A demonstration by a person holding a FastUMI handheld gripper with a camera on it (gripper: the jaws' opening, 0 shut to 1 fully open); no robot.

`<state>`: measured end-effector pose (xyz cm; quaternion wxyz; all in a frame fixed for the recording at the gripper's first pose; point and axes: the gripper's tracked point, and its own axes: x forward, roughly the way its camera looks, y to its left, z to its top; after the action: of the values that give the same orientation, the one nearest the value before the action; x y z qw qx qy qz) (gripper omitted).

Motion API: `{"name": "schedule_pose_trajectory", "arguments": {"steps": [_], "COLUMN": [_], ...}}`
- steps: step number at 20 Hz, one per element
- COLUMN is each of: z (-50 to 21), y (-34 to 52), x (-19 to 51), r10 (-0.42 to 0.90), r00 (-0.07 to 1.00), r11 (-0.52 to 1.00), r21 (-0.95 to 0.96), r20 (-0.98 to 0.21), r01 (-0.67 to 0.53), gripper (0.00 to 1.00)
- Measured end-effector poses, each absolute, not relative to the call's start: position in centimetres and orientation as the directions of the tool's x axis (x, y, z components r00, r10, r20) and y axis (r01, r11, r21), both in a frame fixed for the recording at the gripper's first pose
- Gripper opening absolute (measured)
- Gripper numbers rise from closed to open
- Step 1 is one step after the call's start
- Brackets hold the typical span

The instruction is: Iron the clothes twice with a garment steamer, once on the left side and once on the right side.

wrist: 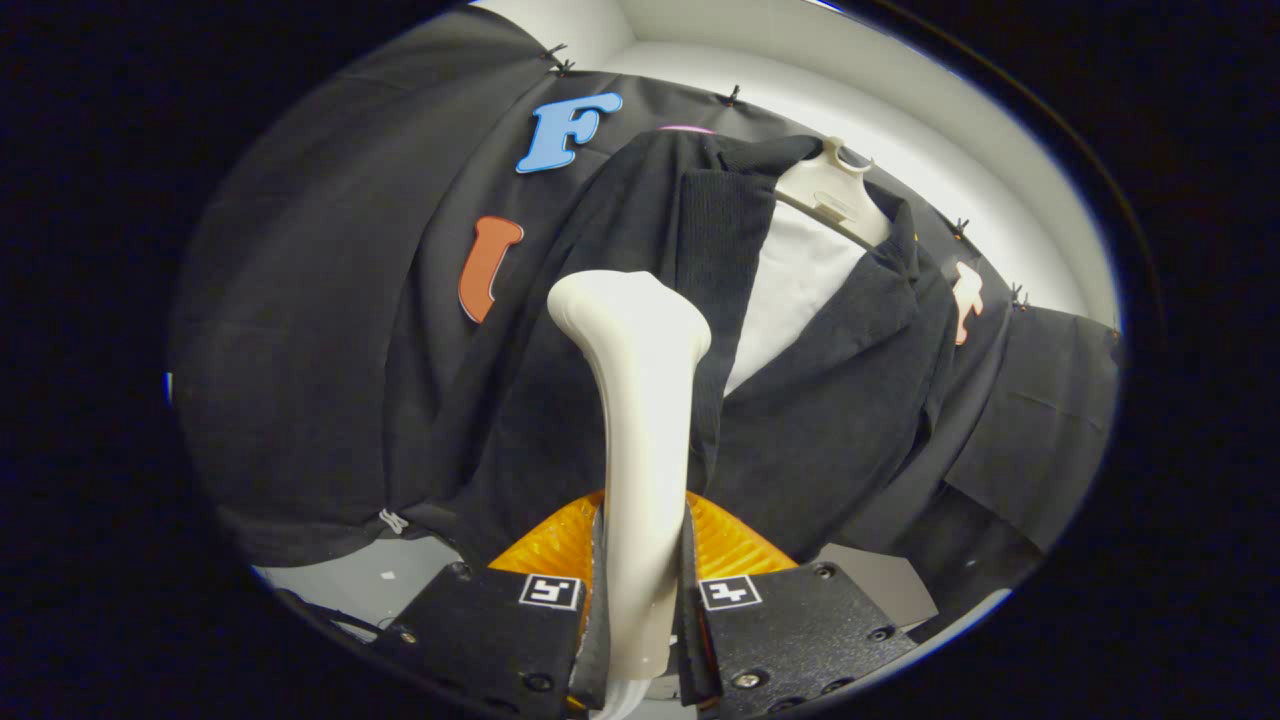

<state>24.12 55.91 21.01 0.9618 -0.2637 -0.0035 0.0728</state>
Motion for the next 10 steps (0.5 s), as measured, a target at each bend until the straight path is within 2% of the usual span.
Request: {"name": "schedule_pose_trajectory", "arguments": {"steps": [10], "z": [16.4], "y": [54.2], "x": [24.5], "r10": [0.130], "r00": [0.989], "r11": [0.822], "r21": [-0.551], "r20": [-0.066], "r01": [-0.145], "gripper": [0.30]}}
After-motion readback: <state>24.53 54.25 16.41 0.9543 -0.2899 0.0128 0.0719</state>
